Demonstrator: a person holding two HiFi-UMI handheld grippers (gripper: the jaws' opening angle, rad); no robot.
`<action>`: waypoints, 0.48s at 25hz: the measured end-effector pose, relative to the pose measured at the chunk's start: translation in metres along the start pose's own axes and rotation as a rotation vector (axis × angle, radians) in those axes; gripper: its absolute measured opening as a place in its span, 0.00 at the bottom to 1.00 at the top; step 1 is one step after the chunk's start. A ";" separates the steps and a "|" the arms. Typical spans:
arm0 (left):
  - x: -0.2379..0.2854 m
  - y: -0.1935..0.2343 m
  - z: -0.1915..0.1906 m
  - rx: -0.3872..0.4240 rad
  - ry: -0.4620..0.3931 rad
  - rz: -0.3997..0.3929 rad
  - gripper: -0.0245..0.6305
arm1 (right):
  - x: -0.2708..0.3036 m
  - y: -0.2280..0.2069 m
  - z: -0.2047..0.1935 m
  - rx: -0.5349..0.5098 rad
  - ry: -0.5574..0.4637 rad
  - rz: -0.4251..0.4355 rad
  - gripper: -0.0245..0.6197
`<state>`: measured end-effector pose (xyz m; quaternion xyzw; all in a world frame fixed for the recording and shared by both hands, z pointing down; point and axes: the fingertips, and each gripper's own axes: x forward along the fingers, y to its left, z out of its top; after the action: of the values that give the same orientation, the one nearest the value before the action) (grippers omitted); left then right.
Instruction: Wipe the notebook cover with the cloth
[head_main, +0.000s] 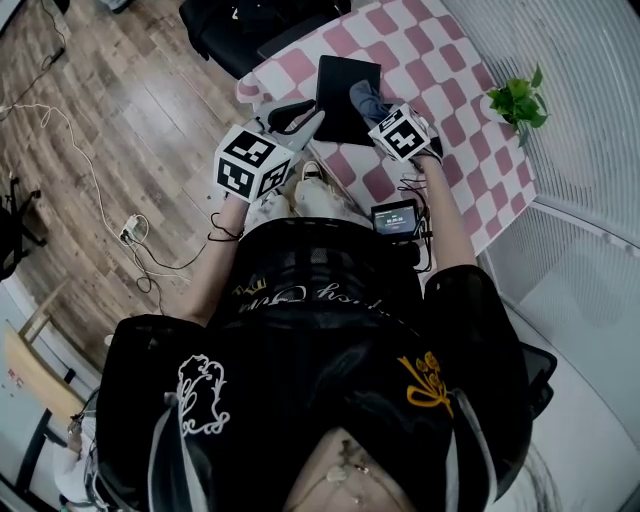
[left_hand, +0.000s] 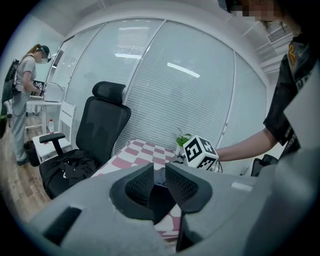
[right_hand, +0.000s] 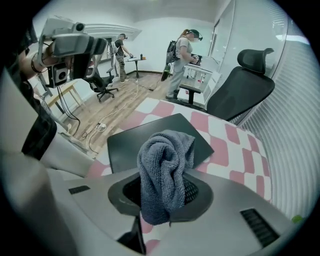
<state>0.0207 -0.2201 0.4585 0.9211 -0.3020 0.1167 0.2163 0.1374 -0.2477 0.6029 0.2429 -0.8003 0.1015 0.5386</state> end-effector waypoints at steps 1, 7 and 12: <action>0.000 0.002 0.002 0.003 -0.003 0.005 0.15 | 0.001 -0.011 -0.001 0.000 0.007 -0.015 0.17; 0.004 0.003 0.006 -0.006 0.003 0.025 0.15 | 0.008 -0.078 -0.003 -0.010 0.053 -0.087 0.17; 0.003 -0.001 -0.002 -0.016 0.026 0.036 0.15 | 0.025 -0.108 -0.008 -0.019 0.092 -0.103 0.17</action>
<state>0.0235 -0.2197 0.4608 0.9121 -0.3168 0.1299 0.2253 0.1898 -0.3448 0.6182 0.2737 -0.7622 0.0769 0.5816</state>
